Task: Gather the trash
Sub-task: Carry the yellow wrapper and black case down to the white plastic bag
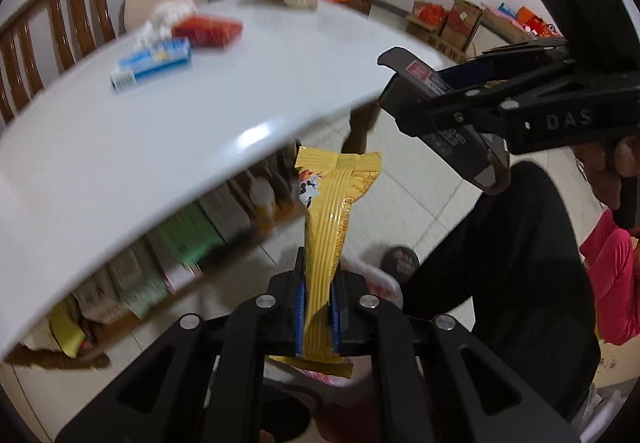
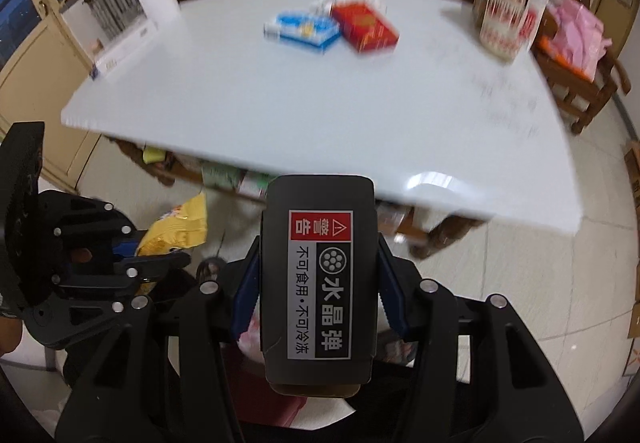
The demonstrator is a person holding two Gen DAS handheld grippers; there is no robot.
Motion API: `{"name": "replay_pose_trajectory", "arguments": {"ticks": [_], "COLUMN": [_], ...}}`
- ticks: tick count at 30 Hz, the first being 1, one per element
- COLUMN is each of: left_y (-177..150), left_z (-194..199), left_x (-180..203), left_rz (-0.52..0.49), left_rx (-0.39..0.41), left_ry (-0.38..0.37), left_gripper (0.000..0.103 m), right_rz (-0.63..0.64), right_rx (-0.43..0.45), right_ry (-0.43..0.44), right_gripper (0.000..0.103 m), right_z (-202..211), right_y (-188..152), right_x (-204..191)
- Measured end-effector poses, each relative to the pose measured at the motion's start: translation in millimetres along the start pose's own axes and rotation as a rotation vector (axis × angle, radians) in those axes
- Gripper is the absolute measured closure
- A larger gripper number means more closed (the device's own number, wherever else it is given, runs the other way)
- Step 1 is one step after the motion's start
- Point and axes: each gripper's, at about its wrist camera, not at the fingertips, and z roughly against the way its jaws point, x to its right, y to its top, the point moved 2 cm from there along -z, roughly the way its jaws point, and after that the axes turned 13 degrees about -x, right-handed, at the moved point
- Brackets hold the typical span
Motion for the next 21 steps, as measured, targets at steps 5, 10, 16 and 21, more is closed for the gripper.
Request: {"name": "replay_pose_trajectory", "arguments": {"ticks": [5, 10, 16, 21], "left_y": [-20.0, -34.7, -46.6, -45.3], "left_z": [-48.3, -99.0, -151.1, -178.8], "left_x": [-4.0, -7.1, -17.1, -22.7], "left_rz": [0.06, 0.112, 0.167, 0.204], "left_rx": [-0.08, -0.172, -0.279, -0.334], "left_ry": [-0.031, -0.059, -0.068, -0.099], "left_gripper": [0.093, 0.093, 0.093, 0.093], "right_rz": [-0.003, -0.032, -0.077, -0.115], "right_rx": [-0.072, -0.143, -0.222, -0.291], "right_ry": [0.009, 0.027, 0.021, 0.029], "right_gripper": [0.052, 0.052, 0.052, 0.052], "right_z": [-49.3, -98.4, -152.7, -197.7], "right_y": [-21.8, -30.2, -33.1, -39.1], "right_x": [-10.5, -14.9, -7.9, -0.7]}}
